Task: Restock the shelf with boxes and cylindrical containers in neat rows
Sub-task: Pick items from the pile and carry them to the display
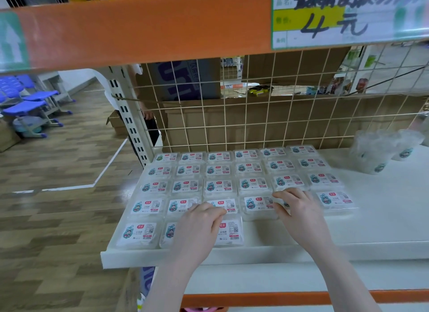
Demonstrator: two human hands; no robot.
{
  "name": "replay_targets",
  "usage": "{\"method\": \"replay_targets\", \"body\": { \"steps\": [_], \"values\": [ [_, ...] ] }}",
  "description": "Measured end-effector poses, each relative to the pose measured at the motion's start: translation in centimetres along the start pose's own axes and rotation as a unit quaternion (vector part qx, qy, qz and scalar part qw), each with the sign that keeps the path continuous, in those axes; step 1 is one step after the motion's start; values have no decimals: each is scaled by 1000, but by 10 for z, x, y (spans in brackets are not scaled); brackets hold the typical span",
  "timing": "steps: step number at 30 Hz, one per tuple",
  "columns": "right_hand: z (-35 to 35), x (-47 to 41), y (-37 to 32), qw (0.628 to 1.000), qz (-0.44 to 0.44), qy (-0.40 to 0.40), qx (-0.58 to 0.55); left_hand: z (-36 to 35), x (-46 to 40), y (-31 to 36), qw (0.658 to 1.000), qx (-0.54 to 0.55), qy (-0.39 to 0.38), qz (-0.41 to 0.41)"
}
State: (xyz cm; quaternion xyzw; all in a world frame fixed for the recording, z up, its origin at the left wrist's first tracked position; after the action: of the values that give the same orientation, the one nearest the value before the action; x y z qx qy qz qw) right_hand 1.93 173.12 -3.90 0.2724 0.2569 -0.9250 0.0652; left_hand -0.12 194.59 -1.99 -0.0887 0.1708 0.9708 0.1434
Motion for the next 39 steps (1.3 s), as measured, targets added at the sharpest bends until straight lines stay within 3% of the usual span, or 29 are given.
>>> {"method": "replay_targets", "body": {
  "steps": [17,20,27,39],
  "values": [
    [-1,-1,1,1000,-15,-15,-8,0,-7,23,989,-141,-31,35],
    [0,-2,3,1000,-8,-12,-8,-10,-1,22,988,-137,-64,45],
    [5,-3,3,1000,16,12,10,-13,2,11,990,-61,-123,-20],
    [6,-2,4,1000,21,11,-9,2,-4,17,989,-90,-102,-63]
  ]
}}
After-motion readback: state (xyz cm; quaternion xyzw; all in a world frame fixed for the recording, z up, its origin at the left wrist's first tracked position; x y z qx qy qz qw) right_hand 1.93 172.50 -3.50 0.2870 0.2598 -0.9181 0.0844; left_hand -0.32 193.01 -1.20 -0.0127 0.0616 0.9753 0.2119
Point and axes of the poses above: each hand's wrist, its own x-axis away from the middle knuckle, its own z-axis out of the back of the hand, y = z × x, the point moved 7 cm from there along -x, towards the middle knuckle, and after that the axes turned 3 degrees about -x, right-handed, at the moved point
